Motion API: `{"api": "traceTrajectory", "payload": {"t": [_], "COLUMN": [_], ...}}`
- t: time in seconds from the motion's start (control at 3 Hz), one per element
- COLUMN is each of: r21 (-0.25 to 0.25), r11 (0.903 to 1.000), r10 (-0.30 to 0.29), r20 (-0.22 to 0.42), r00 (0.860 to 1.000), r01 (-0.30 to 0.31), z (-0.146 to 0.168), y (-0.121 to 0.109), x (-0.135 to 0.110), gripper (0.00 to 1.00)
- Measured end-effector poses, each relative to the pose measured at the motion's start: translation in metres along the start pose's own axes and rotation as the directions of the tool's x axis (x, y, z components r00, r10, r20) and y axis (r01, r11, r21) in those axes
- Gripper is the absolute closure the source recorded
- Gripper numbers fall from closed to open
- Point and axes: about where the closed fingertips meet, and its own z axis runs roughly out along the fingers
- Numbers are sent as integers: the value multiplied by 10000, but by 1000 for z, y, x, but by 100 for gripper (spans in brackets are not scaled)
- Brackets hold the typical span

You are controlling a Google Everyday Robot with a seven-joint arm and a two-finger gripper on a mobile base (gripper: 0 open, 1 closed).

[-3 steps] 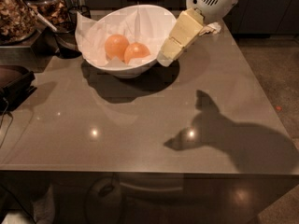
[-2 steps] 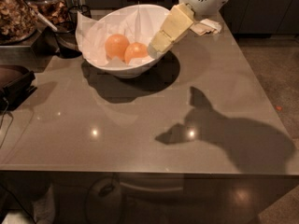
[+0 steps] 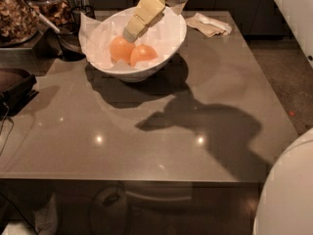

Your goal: Pick orange from white bowl

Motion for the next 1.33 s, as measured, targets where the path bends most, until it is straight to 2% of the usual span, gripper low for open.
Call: {"api": "traceTrajectory", "payload": {"t": [0.67,1.0,1.33], "r21": [-10,-10,-118], "r11": [10000,9997,9977], "r10": [-6,252,675], "r20": [465,355,126], "r00": [9989,9991,9976], "r01": [7,-252,-674], "z": [22,38,56], "y": [-16,-29,-42], "x": [-31,-40,-36], "gripper": [0,0,0]}}
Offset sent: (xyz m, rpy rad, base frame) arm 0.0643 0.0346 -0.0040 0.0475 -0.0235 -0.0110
